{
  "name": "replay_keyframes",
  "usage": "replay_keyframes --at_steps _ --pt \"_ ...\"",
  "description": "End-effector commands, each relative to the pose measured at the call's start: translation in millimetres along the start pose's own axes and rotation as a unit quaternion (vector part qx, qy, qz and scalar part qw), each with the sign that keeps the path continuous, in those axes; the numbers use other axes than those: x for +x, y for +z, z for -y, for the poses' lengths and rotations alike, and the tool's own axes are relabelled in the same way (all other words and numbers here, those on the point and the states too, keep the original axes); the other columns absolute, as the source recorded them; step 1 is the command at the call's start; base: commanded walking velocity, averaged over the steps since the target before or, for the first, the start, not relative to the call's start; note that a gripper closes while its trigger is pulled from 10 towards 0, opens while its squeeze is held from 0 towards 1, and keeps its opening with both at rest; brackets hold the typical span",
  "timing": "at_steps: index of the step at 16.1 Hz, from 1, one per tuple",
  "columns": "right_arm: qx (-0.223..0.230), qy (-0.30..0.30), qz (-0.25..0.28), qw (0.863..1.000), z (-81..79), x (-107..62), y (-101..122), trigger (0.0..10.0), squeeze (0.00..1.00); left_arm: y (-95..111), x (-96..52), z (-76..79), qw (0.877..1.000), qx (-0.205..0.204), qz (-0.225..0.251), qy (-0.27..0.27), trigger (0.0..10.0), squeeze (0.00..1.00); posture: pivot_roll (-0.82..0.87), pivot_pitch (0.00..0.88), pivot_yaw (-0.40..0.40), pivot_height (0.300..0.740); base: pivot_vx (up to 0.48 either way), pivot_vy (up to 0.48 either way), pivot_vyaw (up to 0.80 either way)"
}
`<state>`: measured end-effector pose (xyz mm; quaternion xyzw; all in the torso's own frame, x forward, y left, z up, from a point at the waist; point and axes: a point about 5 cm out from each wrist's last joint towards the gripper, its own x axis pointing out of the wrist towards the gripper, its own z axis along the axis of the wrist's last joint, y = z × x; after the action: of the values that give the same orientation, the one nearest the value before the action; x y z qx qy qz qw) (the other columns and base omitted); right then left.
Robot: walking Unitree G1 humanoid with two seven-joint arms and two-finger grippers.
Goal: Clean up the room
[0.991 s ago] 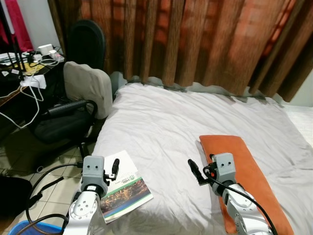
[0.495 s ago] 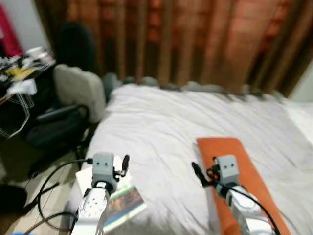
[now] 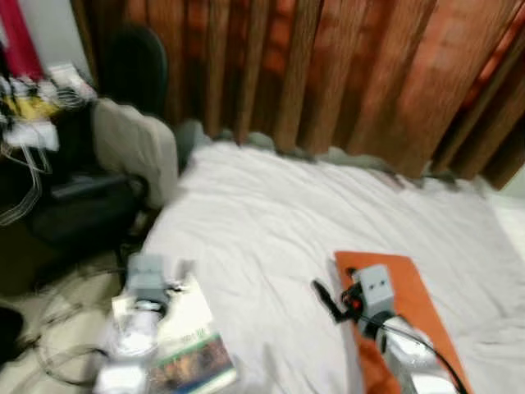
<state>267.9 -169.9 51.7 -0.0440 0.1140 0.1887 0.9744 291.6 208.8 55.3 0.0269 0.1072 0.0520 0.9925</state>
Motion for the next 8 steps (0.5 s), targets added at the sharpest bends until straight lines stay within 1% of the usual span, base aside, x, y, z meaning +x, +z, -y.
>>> replay_keyframes --at_steps 1,2,3,4,5,6,7,8 --pt "-0.013 -0.008 -0.023 1.0 14.9 -22.5 -3.9 10.0 0.0 -8.7 0.0 0.4 1.0 -0.012 -0.007 0.009 10.0 0.0 0.0 0.164 -0.256 0.74 0.0 0.0 0.0" --pt "-0.019 -0.003 -0.029 0.999 15.8 -28.8 -4.8 10.0 0.0 -8.9 2.7 -3.7 1.0 -0.005 -0.007 0.016 10.0 0.0 0.0 0.164 -0.256 0.74 0.0 0.0 0.0" --pt "-0.035 0.021 -0.053 0.998 15.7 -56.4 -6.8 10.0 0.0 -6.9 7.6 -16.4 0.999 0.011 0.006 0.03 10.0 0.0 -0.07 0.275 -0.329 0.74 0.0 0.0 0.0" --pt "-0.041 0.041 -0.061 0.996 12.0 -71.0 -5.5 10.0 0.0 -8.1 8.5 -28.2 0.999 0.007 0.003 0.053 10.0 0.0 -0.1 0.339 -0.354 0.74 0.0 0.0 0.0" --pt "-0.043 0.053 -0.07 0.995 9.2 -76.8 -6.3 10.0 0.0 -10.8 7.5 -40.4 0.997 0.009 -0.003 0.081 10.0 0.0 -0.12 0.392 -0.377 0.74 0.0 0.0 0.0" --pt "-0.039 0.058 -0.079 0.994 5.7 -82.0 -4.0 10.0 0.0 -15.2 2.3 -64.0 0.991 0.016 -0.008 0.135 10.0 0.0 -0.13 0.446 -0.394 0.74 0.0 0.0 0.0" --pt "-0.036 0.063 -0.085 0.994 2.7 -85.8 -0.6 10.0 0.0 -17.3 -5.3 -84.9 0.981 0.04 -0.008 0.189 10.0 0.0 -0.14 0.471 -0.4 0.74 0.0 0.0 0.0" --pt "-0.035 0.065 -0.088 0.993 2.5 -86.3 -0.6 10.0 0.0 -18.5 -13.0 -99.7 0.973 0.048 -0.004 0.227 10.0 0.0 -0.13 0.491 -0.4 0.74 0.0 0.0 0.0"
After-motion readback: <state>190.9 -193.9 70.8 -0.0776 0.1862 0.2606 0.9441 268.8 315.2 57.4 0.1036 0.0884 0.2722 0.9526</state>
